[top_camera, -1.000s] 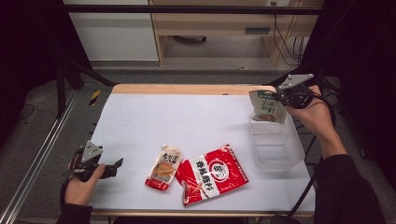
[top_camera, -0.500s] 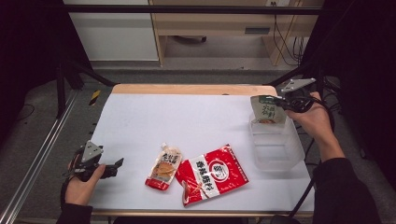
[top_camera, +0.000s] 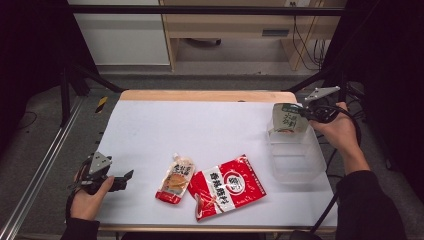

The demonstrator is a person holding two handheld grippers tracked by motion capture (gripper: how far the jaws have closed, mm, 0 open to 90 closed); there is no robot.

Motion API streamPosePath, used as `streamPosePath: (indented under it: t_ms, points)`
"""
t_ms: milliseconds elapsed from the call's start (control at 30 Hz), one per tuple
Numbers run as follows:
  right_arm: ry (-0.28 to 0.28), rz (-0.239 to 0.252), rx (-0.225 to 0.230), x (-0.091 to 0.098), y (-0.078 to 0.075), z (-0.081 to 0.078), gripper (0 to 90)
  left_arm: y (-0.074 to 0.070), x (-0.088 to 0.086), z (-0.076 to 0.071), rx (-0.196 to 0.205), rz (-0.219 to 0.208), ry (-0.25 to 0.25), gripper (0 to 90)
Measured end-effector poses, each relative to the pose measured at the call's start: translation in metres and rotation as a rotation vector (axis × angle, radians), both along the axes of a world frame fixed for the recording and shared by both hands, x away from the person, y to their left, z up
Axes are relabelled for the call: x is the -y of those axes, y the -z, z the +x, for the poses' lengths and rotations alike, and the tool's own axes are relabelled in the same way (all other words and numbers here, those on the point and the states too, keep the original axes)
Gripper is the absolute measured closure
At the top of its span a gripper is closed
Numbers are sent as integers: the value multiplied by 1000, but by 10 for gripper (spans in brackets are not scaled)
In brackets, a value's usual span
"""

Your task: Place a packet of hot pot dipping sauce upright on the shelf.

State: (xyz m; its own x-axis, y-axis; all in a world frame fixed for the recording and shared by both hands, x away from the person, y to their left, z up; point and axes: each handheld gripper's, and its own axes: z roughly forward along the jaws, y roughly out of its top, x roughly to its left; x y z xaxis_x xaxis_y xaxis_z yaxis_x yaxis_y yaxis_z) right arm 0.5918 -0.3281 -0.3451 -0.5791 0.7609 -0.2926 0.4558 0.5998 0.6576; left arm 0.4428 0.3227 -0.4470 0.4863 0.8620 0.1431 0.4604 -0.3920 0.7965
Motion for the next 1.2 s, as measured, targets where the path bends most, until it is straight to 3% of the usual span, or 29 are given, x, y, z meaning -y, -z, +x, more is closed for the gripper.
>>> streamPosePath:
  t_ms: [200, 533, 733, 1033, 1200]
  points:
    - [9, 3, -1, 3, 1, 1, 869, 0, 0, 0, -2, -2, -1, 81]
    - [16, 13, -7, 0, 1, 0, 780, 1, 1, 0, -3, -2, 2, 81]
    - [39, 22, -16, 0, 2, 0, 652, 1, 1, 0, -4, -2, 3, 81]
    - [54, 13, 1, -7, 6, -2, 360, 1, 1, 0, -4, -3, 4, 81]
    - [43, 13, 3, -10, 9, -6, 267, 0, 0, 0, -3, -3, 3, 81]
